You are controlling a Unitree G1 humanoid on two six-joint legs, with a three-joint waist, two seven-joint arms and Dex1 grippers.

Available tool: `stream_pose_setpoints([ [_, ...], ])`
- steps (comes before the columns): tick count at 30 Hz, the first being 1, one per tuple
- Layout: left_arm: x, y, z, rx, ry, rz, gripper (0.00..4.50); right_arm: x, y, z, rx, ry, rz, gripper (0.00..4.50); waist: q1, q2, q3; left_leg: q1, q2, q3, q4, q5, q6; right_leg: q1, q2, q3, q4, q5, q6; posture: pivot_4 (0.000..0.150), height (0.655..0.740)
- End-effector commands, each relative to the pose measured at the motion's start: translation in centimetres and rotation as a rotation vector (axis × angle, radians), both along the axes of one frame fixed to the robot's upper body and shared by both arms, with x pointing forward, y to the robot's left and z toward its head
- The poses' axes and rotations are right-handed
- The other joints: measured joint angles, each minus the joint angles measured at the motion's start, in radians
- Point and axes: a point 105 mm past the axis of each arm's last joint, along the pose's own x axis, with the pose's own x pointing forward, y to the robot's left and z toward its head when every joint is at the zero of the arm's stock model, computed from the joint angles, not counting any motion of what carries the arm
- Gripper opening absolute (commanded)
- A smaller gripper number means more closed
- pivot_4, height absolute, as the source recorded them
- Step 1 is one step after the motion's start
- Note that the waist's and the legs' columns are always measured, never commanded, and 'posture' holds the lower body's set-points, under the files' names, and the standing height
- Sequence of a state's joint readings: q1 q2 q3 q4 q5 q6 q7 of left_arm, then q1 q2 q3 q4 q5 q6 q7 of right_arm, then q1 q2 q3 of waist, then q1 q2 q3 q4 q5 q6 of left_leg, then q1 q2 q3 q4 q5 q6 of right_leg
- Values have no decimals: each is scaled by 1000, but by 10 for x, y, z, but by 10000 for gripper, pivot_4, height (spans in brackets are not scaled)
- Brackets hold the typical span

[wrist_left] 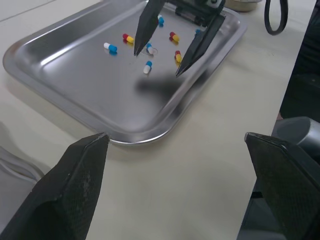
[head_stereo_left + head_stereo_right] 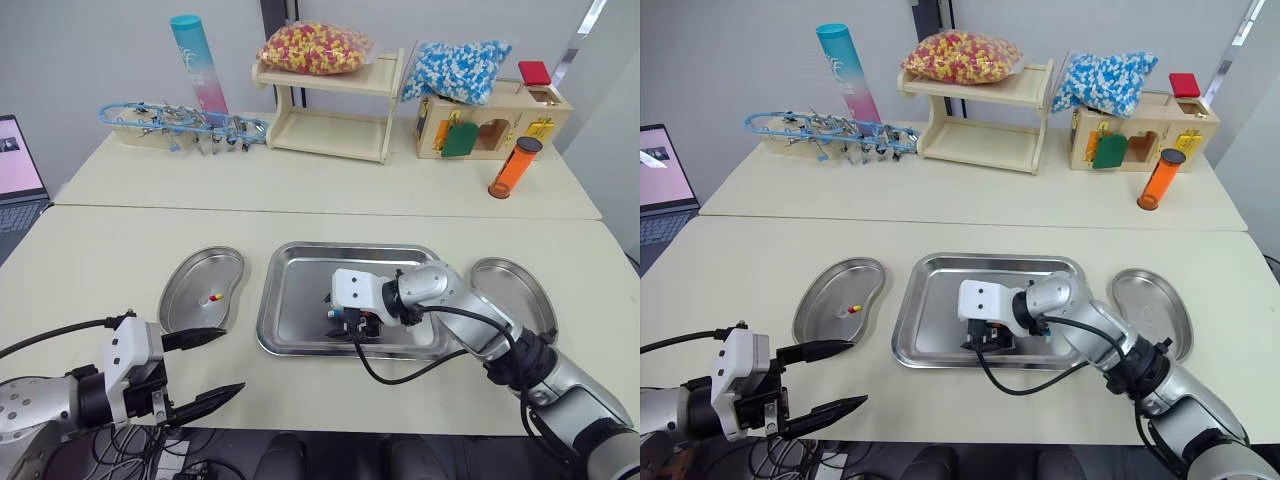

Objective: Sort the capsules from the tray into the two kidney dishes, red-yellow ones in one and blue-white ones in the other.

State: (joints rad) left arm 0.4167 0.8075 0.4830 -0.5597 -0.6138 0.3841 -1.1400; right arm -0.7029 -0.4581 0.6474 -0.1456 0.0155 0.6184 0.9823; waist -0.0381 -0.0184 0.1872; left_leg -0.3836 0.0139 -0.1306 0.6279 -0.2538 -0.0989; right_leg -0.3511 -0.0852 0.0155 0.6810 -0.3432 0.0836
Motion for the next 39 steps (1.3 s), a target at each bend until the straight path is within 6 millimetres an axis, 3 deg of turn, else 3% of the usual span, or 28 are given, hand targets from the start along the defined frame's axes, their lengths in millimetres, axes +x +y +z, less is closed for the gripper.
stream_pose_setpoints([
  [1,0,-10,6,0,-16,-23,45000,6,4,9,7,-34,8,31955,-1,0,0,0,0,0,0,0,0,0,0,0,0,0,0,1500,7400],
  [11,3,-9,3,8,-4,-17,45000,12,-6,-3,-24,-9,-20,31955,-4,0,0,0,0,0,0,0,0,-1,0,0,0,0,0,1500,7400],
  [14,3,-7,1,9,-2,-16,45000,15,-7,-6,-26,-18,-31,25941,-4,0,0,0,0,0,0,0,0,0,0,0,0,0,0,1500,7400],
  [23,2,-14,0,-2,-3,-30,45000,15,-9,-11,-33,-45,-29,592,-5,0,0,0,0,0,0,0,0,0,0,0,0,0,0,1500,7400],
  [33,-1,-23,-1,-16,-2,-64,45000,-8,-14,35,89,-97,26,116,-3,0,0,0,0,0,0,0,0,-1,0,0,0,0,0,1500,7400],
  [37,-3,-29,-2,-28,-5,-86,45000,-20,-31,54,144,-87,3,116,-1,0,0,-1,0,0,0,0,0,0,0,0,0,0,0,1500,7400],
  [39,-2,-34,-1,-42,-14,-102,45000,-26,-50,60,151,-74,-35,116,8,0,0,-1,0,0,0,0,0,0,0,0,-1,0,0,1500,7400],
])
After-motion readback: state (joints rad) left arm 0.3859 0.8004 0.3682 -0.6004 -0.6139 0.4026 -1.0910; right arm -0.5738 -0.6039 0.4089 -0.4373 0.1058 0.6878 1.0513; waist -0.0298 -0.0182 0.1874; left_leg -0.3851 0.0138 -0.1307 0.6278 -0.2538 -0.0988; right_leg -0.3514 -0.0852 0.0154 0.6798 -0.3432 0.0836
